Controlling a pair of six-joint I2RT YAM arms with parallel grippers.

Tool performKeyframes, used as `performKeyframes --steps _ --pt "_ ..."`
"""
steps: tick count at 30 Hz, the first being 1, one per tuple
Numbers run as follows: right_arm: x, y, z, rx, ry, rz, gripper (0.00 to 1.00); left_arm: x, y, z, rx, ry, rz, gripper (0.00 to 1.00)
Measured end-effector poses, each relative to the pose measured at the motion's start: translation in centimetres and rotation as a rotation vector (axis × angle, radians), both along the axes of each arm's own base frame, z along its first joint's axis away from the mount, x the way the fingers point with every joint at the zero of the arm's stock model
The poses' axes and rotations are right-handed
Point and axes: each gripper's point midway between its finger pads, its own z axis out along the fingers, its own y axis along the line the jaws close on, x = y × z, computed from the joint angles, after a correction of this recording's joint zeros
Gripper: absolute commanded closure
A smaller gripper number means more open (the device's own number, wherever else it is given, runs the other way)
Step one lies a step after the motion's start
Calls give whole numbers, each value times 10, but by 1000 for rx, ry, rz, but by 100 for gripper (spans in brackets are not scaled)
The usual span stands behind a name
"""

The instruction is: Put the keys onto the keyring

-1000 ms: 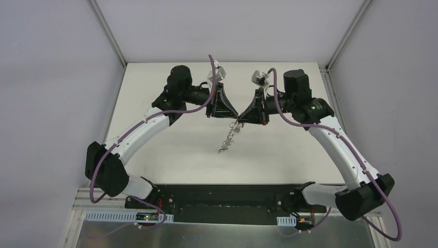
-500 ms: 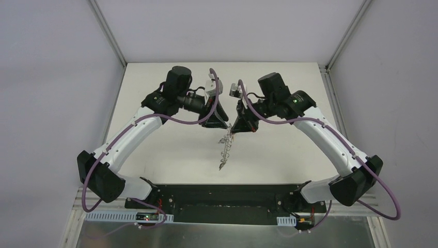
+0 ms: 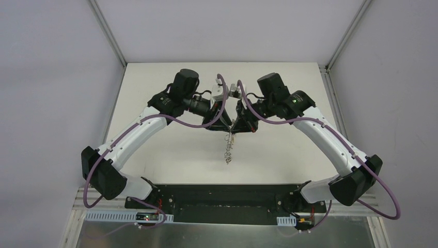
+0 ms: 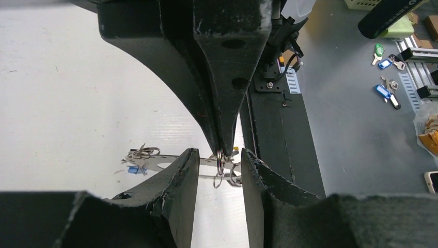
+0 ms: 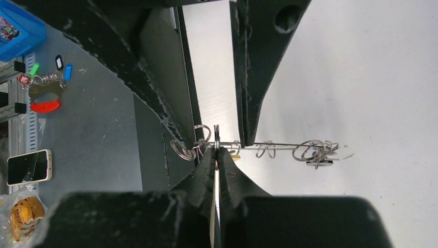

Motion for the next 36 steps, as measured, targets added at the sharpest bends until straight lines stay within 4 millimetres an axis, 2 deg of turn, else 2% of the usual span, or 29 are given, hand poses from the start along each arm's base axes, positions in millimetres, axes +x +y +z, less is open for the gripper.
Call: performKeyframes --steps 10,30,36 --pt "1 1 1 4 -3 -1 100 3 -2 -2 -1 -4 3 89" --pt "4 0 -1 -7 -5 -19 100 2 -2 -4 1 -1 -2 87" --pt "4 -1 -1 -7 -1 -23 100 1 -2 -5 0 2 -6 90"
